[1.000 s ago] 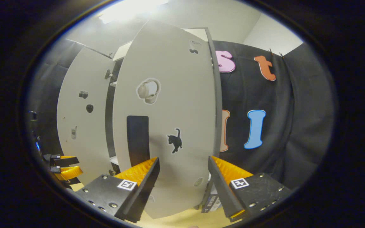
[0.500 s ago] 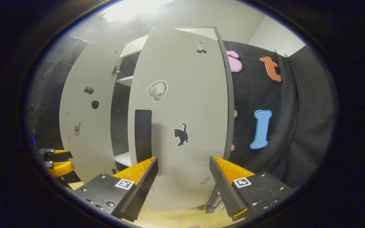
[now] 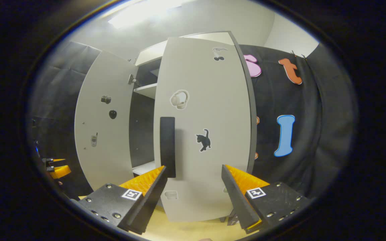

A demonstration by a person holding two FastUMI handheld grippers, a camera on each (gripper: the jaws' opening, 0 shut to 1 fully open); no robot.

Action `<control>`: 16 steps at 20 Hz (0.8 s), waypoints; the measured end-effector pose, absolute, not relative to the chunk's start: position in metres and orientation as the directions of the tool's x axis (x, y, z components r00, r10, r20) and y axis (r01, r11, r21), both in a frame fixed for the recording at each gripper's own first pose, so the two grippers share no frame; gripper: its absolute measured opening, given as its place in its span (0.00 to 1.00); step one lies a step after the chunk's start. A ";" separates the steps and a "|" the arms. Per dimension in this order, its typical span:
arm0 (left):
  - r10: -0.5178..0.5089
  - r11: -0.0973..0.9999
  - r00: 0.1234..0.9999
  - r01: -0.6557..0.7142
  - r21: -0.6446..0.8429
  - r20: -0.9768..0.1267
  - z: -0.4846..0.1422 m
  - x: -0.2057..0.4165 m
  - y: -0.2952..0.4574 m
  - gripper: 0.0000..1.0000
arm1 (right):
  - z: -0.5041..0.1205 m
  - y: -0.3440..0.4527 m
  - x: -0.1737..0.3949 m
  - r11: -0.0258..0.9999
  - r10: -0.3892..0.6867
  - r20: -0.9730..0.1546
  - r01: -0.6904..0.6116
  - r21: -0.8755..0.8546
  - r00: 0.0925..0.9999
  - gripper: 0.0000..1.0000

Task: Grab one shoe with the right hand and put it into the shoe cabinet, grab the other shoe with the left hand and put it into the shoe cabinet; then close the right door with the right hand and the left door with the left hand.

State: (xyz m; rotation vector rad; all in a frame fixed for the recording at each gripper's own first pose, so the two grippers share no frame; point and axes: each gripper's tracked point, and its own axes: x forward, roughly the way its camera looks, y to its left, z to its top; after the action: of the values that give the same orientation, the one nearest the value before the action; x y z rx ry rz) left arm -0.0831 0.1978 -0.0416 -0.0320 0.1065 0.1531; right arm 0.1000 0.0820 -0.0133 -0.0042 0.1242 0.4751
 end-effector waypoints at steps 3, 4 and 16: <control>0.238 0.970 0.962 -0.241 -0.010 -0.131 -0.047 -0.094 0.253 0.93 | -0.011 0.084 0.089 0.893 0.449 -0.099 -0.447 0.045 0.888 0.98; 0.279 0.959 0.951 -0.282 -0.011 -0.134 -0.045 -0.093 0.273 0.93 | -0.009 0.082 0.083 0.900 0.436 -0.092 -0.433 0.053 0.895 0.98; 0.241 0.961 0.956 -0.259 -0.093 -0.169 -0.019 0.017 0.359 0.96 | -0.008 0.102 0.014 0.892 0.451 -0.039 -0.450 0.026 0.892 0.98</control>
State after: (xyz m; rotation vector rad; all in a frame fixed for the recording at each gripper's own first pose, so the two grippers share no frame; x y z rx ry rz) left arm 0.0169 0.3588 -0.0192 -0.1151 0.1570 0.2545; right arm 0.0138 0.1023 -0.0085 0.0161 0.0441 0.4678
